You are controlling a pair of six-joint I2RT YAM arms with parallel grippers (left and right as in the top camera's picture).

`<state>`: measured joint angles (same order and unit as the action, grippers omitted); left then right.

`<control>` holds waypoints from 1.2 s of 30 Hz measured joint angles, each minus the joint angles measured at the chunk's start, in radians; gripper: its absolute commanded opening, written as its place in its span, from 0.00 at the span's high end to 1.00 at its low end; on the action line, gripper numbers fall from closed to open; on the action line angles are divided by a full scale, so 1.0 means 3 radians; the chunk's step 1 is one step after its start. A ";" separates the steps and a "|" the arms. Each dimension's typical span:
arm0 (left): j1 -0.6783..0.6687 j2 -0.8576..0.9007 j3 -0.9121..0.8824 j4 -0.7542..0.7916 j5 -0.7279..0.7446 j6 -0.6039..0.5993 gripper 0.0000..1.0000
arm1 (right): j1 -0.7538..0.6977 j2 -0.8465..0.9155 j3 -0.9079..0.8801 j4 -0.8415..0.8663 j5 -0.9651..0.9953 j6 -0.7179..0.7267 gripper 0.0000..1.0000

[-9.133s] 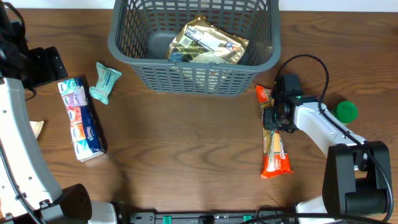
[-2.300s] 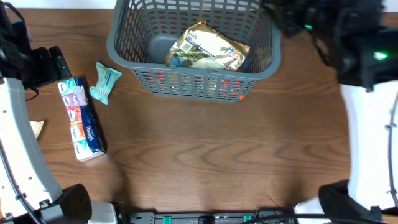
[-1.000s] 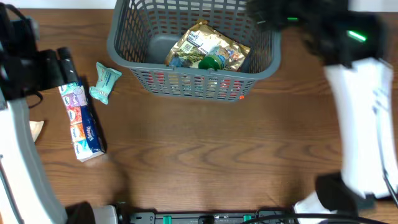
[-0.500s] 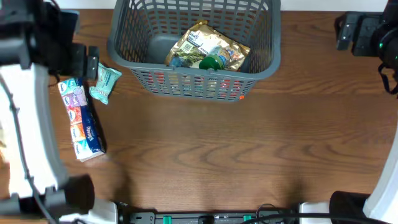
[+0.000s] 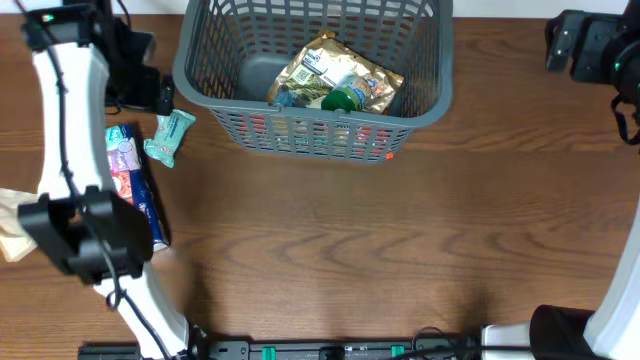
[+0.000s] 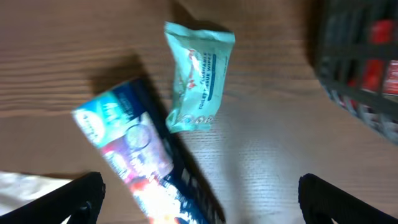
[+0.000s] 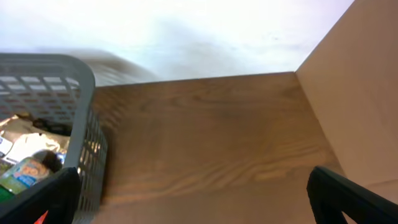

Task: Pack container
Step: 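Reach the left gripper to the mint-green wipes pouch and grasp it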

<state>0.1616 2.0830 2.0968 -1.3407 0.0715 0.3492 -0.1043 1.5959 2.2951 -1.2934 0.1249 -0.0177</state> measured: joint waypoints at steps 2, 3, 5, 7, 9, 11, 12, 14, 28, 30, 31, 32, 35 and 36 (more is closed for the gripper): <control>0.0003 0.0196 0.0000 0.0000 0.0000 0.0013 0.01 | 0.0000 0.0001 0.0000 0.0057 0.0001 0.0000 0.01; 0.0006 0.0267 0.0000 0.0003 0.0000 0.0022 0.01 | 0.0000 0.0001 0.0000 0.0080 0.0001 0.0000 0.01; 0.0023 0.0422 -0.0001 0.0006 0.0000 0.0027 0.02 | 0.0000 0.0001 0.0000 0.0130 0.0001 0.0000 0.01; 0.0041 0.0546 -0.0004 0.0010 0.0000 0.0038 0.02 | 0.0000 0.0003 0.0000 0.0167 0.0001 0.0000 0.01; 0.0048 0.0627 -0.0004 0.0020 0.0000 0.0053 0.01 | 0.0000 0.0003 0.0000 0.0193 0.0001 0.0000 0.01; 0.0052 0.0708 -0.0004 0.0038 -0.0001 0.0064 0.01 | 0.0000 0.0003 0.0000 0.0193 0.0001 0.0000 0.01; 0.0055 0.0748 -0.0004 0.0051 0.0000 0.0071 0.01 | 0.0000 0.0003 0.0000 0.0195 0.0001 0.0000 0.01; 0.0055 0.0811 -0.0004 0.0085 0.0000 0.0075 0.01 | 0.0000 0.0003 0.0000 0.0195 0.0001 0.0000 0.01; 0.0058 0.1020 -0.0038 0.0474 -0.0003 0.0165 0.01 | 0.0000 0.0003 0.0000 0.0159 0.0001 0.0024 0.01; 0.0061 0.1021 -0.0038 0.0532 -0.0001 0.0172 0.01 | 0.0000 0.0003 0.0000 0.0153 0.0001 0.0024 0.01; 0.0061 0.1021 -0.0038 0.0557 0.0000 0.0172 0.01 | 0.0000 0.0003 0.0000 0.0146 0.0001 0.0024 0.01; 0.0061 0.1021 -0.0039 0.0581 -0.0001 0.0173 0.01 | 0.0000 0.0003 0.0000 0.0141 0.0001 0.0024 0.01; 0.0061 0.1021 -0.0081 0.0647 -0.0001 0.0172 0.01 | 0.0000 0.0003 0.0000 0.0108 0.0001 0.0024 0.01; 0.0061 0.1021 -0.0112 0.0660 0.0000 0.0173 0.01 | 0.0000 0.0003 0.0000 0.0100 0.0001 0.0024 0.01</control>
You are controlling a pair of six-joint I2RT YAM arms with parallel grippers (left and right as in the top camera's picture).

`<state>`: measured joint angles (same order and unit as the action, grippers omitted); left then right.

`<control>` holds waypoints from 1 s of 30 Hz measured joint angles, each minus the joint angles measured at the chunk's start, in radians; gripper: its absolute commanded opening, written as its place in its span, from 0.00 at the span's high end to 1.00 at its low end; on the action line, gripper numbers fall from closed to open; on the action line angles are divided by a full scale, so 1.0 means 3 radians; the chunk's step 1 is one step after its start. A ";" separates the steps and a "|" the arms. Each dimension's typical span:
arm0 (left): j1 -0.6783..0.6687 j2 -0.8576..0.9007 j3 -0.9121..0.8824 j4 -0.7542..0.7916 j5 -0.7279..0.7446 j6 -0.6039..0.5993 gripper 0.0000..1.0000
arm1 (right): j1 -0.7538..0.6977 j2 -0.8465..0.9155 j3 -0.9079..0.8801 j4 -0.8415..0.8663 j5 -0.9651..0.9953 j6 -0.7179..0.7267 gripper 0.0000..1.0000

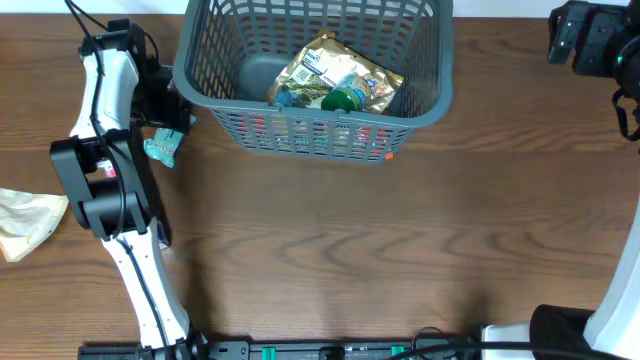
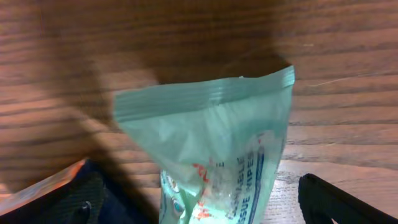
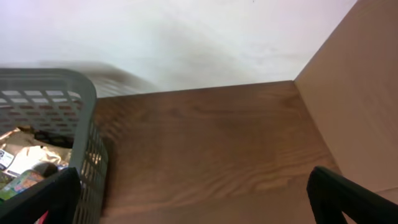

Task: Pack container
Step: 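Reach the left gripper to the mint-green wipes pouch and grasp it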

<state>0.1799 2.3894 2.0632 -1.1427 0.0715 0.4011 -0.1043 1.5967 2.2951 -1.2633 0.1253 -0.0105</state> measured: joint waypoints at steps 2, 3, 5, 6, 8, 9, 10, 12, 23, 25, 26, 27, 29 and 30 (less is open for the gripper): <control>0.0000 0.0000 -0.0094 0.0032 -0.0001 0.0000 0.01 | 0.0000 0.0000 0.0000 -0.0018 0.0000 -0.0001 0.01; 0.0000 0.0003 -0.0142 0.0055 0.0000 0.0000 0.01 | 0.0000 0.0000 0.0000 -0.0020 0.0000 -0.0001 0.01; 0.0000 0.0004 -0.0237 0.0095 0.0000 -0.0001 0.01 | 0.0000 0.0000 0.0000 -0.0024 0.0001 -0.0001 0.01; -0.0001 0.0004 -0.0294 0.0117 0.0000 0.0000 0.01 | 0.0000 0.0000 0.0000 -0.0025 0.0001 -0.0001 0.01; -0.0004 0.0004 -0.0361 0.0126 -0.0025 0.0000 0.01 | 0.0000 0.0000 0.0000 -0.0031 0.0001 -0.0001 0.01; -0.0001 0.0004 -0.0369 0.0123 -0.0024 0.0000 0.01 | 0.0000 0.0000 0.0000 -0.0032 0.0001 -0.0001 0.01; -0.0001 0.0003 -0.0370 0.0120 -0.0033 0.0000 0.03 | 0.0000 0.0000 0.0000 -0.0039 0.0001 0.0000 0.01; -0.0001 0.0003 -0.0370 0.0102 -0.0045 -0.0004 0.14 | 0.0000 0.0000 0.0000 -0.0042 0.0001 -0.0001 0.01; 0.0005 0.0000 -0.0373 0.0036 -0.0075 -0.0385 0.94 | 0.0000 0.0001 0.0000 -0.0214 0.0005 -0.0001 0.01; 0.0005 -0.0034 -0.0362 0.0008 -0.0064 -0.0487 0.94 | 0.0000 0.0001 0.0000 -0.0239 0.0006 -0.0001 0.01; 0.0005 -0.0060 -0.0360 -0.0006 -0.0061 -0.0546 0.94 | 0.0000 0.0001 0.0000 -0.0247 0.0008 -0.0001 0.01; 0.0005 -0.0089 -0.0356 -0.0022 -0.0060 -0.0599 0.94 | 0.0000 0.0001 0.0000 -0.0256 0.0008 -0.0001 0.01; 0.0005 -0.0168 -0.0354 -0.0037 -0.0058 -0.0684 0.94 | 0.0000 0.0001 0.0000 -0.0266 0.0008 -0.0001 0.01; 0.0005 -0.0229 -0.0354 -0.0041 -0.0058 -0.0726 0.94 | 0.0000 0.0001 0.0000 -0.0264 0.0009 -0.0001 0.01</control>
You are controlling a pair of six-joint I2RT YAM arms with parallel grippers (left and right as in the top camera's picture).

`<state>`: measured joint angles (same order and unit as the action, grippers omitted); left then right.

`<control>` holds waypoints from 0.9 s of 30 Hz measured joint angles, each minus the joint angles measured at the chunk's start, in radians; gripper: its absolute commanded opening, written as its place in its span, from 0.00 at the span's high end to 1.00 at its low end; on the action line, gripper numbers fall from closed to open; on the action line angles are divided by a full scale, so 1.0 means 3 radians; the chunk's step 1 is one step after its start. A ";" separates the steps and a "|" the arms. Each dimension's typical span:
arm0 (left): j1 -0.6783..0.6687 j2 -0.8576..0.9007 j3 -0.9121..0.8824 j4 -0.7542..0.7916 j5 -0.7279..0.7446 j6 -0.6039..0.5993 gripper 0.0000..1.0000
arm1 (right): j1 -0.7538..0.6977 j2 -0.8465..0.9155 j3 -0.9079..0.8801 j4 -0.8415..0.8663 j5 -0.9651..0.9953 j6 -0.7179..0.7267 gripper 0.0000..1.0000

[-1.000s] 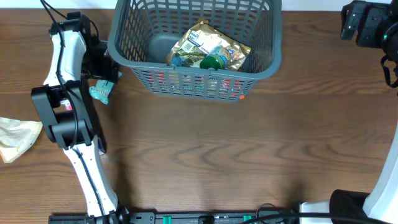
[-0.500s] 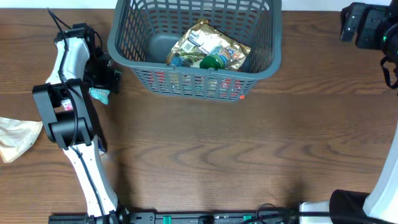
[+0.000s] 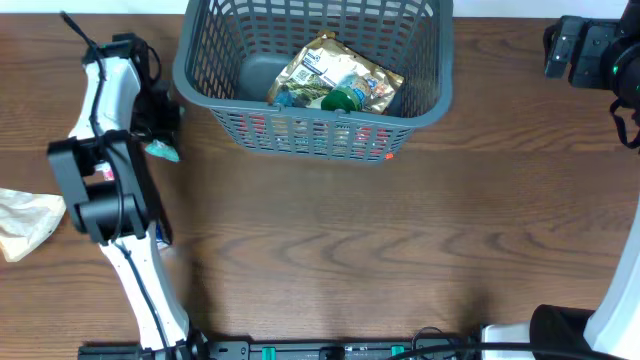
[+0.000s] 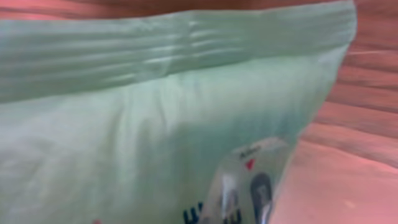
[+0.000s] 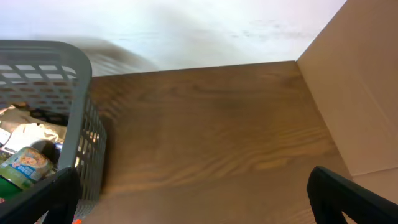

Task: Pack container
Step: 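Reach the left gripper to the mint-green wipes pouch and grasp it, then lift the wipes pouch over the basket and release it inside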

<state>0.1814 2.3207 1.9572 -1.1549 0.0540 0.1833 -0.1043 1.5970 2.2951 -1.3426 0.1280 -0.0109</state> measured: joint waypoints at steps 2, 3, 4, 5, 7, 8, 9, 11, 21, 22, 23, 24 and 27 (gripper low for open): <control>0.0000 -0.0238 0.0000 -0.0004 -0.0001 -0.0078 0.94 | 0.0000 0.0000 0.0000 -0.0001 0.0000 0.0000 0.01; 0.0000 -0.0378 0.0003 -0.0004 -0.0001 -0.0106 0.94 | 0.0000 0.0000 0.0000 -0.0001 0.0000 0.0000 0.01; 0.0000 -0.0568 0.0004 0.0000 0.0000 -0.0148 0.94 | 0.0000 0.0000 0.0000 -0.0001 0.0000 0.0000 0.01; 0.0000 -0.0735 0.0006 0.0009 0.0000 -0.0184 0.94 | 0.0000 0.0000 0.0000 -0.0001 0.0000 0.0000 0.01; 0.0000 -0.1147 0.0019 0.0070 0.0003 -0.0292 0.94 | 0.0000 0.0000 0.0000 -0.0001 0.0000 0.0000 0.01; 0.0000 -0.1367 0.0041 0.0127 0.0001 -0.0357 0.94 | 0.0000 0.0000 0.0000 0.0000 0.0000 0.0000 0.01; 0.0000 -0.1559 0.0065 0.0182 0.0009 -0.0401 0.94 | 0.0000 0.0000 0.0000 -0.0001 0.0003 0.0000 0.01; -0.0010 -0.1938 0.0113 0.0296 0.0043 -0.0448 0.94 | -0.0001 0.0000 0.0000 0.0000 0.0023 0.0006 0.01; -0.0841 -0.2736 0.0245 0.0554 0.0403 0.0468 0.94 | -0.0608 0.0000 0.0000 -0.0017 0.0111 0.0782 0.01; -0.0942 -0.2708 0.0245 0.0558 0.0423 0.0613 0.94 | -0.0710 0.0000 0.0000 -0.0027 0.0113 0.0874 0.01; -0.1027 -0.2670 0.0245 0.0568 0.0437 0.0736 0.94 | -0.0847 0.0000 0.0000 -0.0047 0.0118 0.0984 0.01; -0.1120 -0.2603 0.0245 0.0594 0.0449 0.0896 0.94 | -0.0960 0.0000 0.0000 -0.0067 0.0127 0.1067 0.01; -0.1251 -0.2387 0.0244 0.0746 0.0474 0.1185 0.94 | -0.1181 -0.0001 0.0000 -0.0118 0.0145 0.1212 0.01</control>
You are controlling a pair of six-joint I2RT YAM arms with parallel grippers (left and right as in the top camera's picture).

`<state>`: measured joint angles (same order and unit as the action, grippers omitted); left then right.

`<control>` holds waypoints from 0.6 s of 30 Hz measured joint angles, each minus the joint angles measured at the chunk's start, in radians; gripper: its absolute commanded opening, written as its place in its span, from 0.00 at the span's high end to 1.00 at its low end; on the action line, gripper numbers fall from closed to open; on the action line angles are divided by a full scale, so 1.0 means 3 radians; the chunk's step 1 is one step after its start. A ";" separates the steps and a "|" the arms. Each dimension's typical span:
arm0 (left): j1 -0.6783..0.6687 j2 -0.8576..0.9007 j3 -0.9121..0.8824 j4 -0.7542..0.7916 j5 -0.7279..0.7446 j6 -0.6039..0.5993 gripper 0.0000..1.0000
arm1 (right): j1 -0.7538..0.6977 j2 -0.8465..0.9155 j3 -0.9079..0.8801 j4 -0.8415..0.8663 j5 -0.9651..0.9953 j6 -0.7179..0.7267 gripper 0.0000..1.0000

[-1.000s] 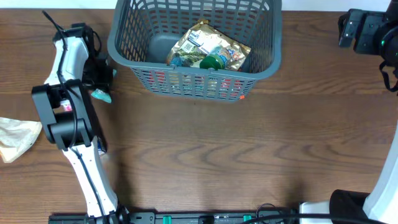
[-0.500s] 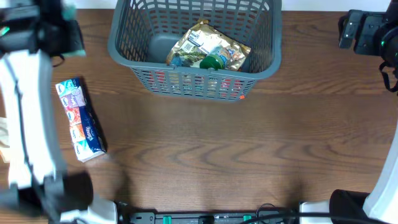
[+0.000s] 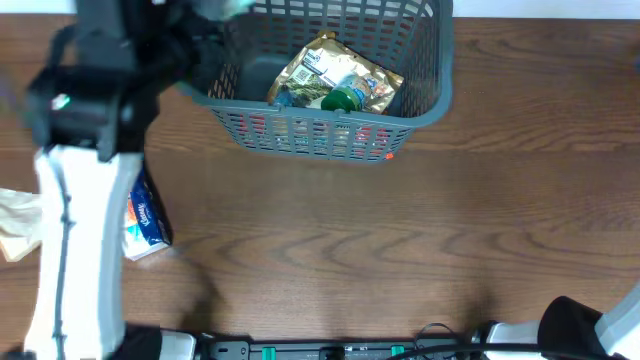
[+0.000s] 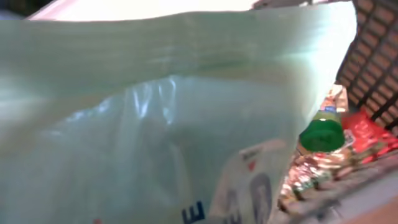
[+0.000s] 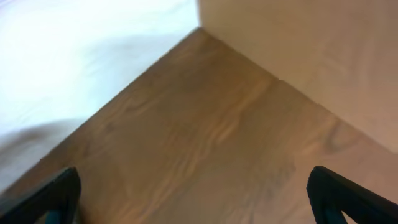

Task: Pack container
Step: 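Lift the wipes pouch over the basket and release it inside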

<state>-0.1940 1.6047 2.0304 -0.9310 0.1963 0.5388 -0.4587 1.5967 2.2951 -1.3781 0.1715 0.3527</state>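
A mint-green wipes packet fills the left wrist view, and my left gripper is shut on it; its fingers are hidden behind the packet. In the overhead view the packet shows above the left rear corner of the grey basket. A gold snack bag and a green-capped bottle lie in the basket. My right gripper is open over bare table near the far corner, with nothing between its fingers.
A blue tissue pack lies on the table at the left, partly under my left arm. A crumpled beige bag sits at the left edge. A beige wall borders the table by the right gripper.
My left gripper was down on the table left of the basket with the wipes packet; now it holds the packet up over the basket's left rear. The right arm has swung out of the overhead view.
My left gripper was open above the wipes packet and tissue pack on the table. Then it was low over the packet, then tight against it beside the basket. Now the packet is off the table and over the basket, held by the left gripper.
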 measured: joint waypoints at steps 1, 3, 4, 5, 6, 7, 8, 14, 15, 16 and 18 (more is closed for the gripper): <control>-0.0022 0.0093 0.0000 0.0083 0.0003 0.0072 0.94 | -0.0061 0.0000 0.0000 -0.0020 0.0004 0.0028 0.01; -0.0037 0.0266 0.0000 0.0214 0.0010 0.0164 0.94 | -0.0153 0.0000 0.0000 -0.0076 0.0005 0.0067 0.01; -0.0037 0.0356 0.0000 0.0278 0.0011 0.0207 0.94 | -0.0197 0.0000 0.0000 -0.0100 0.0004 0.0079 0.01; -0.0037 0.0462 0.0000 0.0351 0.0010 0.0231 0.94 | -0.0228 0.0000 0.0000 -0.0127 0.0004 0.0090 0.01; -0.0037 0.0549 0.0000 0.0413 0.0010 0.0247 0.94 | -0.0257 0.0000 0.0000 -0.0149 0.0004 0.0099 0.01; -0.0036 0.0664 0.0000 0.0484 0.0010 0.0272 0.94 | -0.0277 0.0000 0.0000 -0.0161 0.0004 0.0103 0.01; -0.0036 0.0760 0.0000 0.0552 0.0010 0.0290 0.94 | -0.0289 0.0000 0.0000 -0.0169 0.0005 0.0103 0.01; -0.0037 0.1403 0.0000 0.0718 0.0010 0.0317 0.94 | -0.0298 0.0000 0.0000 -0.0183 -0.0003 0.0102 0.01; -0.0037 0.1513 0.0000 0.0701 0.0010 0.0317 0.94 | -0.0298 0.0000 0.0000 -0.0186 -0.0005 0.0100 0.01; -0.0037 0.1584 0.0000 0.0670 0.0010 0.0317 0.93 | -0.0298 0.0000 0.0000 -0.0189 -0.0005 0.0100 0.01; -0.0037 0.1751 -0.0001 0.0590 0.0010 0.0319 0.83 | -0.0298 0.0000 0.0000 -0.0214 -0.0008 0.0100 0.01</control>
<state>-0.2050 2.1300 2.0300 -0.7540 0.1993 0.6346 -0.5480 1.5967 2.2951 -1.4422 0.1692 0.3828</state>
